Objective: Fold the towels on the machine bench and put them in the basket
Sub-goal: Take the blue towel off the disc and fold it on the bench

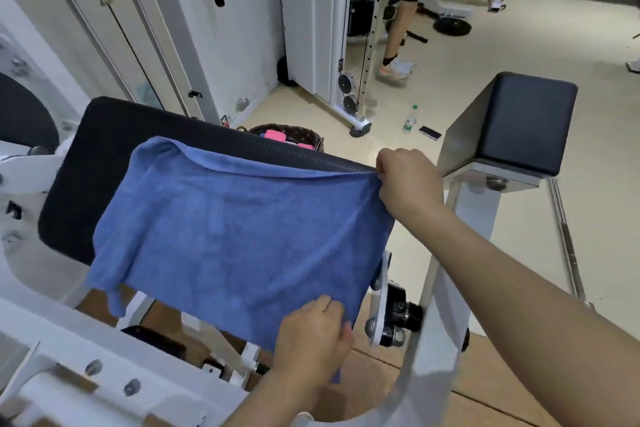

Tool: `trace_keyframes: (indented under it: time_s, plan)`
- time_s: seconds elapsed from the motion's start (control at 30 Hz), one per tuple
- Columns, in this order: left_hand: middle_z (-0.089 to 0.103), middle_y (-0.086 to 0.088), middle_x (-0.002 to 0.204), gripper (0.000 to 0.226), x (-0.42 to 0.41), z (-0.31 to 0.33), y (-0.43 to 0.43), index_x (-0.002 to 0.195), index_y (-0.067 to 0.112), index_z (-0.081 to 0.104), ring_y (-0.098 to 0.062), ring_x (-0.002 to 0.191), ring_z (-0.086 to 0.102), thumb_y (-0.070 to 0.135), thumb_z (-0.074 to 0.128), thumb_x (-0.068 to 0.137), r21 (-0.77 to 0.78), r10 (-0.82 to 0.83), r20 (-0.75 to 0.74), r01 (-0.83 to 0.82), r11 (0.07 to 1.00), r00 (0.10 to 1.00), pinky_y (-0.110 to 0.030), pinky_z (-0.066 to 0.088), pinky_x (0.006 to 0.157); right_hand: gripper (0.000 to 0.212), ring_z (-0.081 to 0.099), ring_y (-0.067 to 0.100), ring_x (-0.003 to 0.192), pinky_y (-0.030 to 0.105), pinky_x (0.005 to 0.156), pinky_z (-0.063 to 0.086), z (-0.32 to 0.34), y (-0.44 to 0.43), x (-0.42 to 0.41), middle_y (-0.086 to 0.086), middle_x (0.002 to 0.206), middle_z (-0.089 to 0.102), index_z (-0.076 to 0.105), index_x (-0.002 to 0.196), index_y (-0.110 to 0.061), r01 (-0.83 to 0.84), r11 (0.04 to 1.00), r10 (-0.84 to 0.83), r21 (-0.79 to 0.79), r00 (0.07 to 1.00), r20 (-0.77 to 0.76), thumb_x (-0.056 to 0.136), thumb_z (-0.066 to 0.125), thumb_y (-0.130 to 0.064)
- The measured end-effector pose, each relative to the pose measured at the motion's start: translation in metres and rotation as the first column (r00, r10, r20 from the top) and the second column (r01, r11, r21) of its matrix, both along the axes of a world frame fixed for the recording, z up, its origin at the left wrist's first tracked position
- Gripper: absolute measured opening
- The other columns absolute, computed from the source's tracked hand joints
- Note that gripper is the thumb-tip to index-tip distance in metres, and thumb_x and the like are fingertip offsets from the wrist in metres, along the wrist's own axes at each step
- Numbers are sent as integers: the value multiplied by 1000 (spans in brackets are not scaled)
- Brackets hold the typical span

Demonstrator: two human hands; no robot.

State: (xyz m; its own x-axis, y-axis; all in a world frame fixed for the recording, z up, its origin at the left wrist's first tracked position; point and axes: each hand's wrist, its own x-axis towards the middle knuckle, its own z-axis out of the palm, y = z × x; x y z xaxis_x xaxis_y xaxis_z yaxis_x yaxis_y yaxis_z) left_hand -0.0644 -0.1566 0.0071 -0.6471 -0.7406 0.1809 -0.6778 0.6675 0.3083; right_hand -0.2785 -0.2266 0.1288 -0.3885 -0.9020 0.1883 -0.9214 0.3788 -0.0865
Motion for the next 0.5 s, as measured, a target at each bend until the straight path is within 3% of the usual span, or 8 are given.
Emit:
trace_keyframes:
  time_s: [0.13,0.27,0.37,0.43,0.5]
  plan:
    - [48,8,61,17,11,5,-2,62,24,51,-10,52,47,37,54,72,108,134,-211,-114,988,968,-24,35,44,29,43,29,74,33,57,33,3,7,-3,10,91,56,57,95,-9,-15,999,16,-45,999,27,75,45,9]
    - [54,10,76,25,13,-3,4,76,25,61,-7,69,51,46,49,80,258,76,-127,-41,965,989,-27,46,61,23,40,29,65,31,51,24,3,11,-5,8,85,45,45,85,-10,-30,999,31,-13,997,71,76,42,10]
    - [56,11,84,24,15,-5,13,84,24,66,-4,77,55,39,48,88,386,76,-194,5,922,978,-31,48,70,18,43,30,75,30,52,26,0,12,-5,11,92,45,43,83,-11,-28,1000,28,2,996,88,78,45,7]
    - [60,17,87,18,21,1,13,91,28,69,0,78,58,35,53,87,451,175,-273,-35,892,946,-20,48,71,18,45,30,88,32,58,33,-1,9,-1,10,98,47,53,91,-7,-63,998,65,-24,993,96,79,46,3]
    - [63,20,88,18,31,12,4,99,37,66,2,74,59,37,55,85,470,285,-327,-107,876,901,-12,44,68,30,49,29,95,33,66,40,4,1,10,8,105,53,62,106,-11,-151,987,158,-49,968,195,82,46,-2]
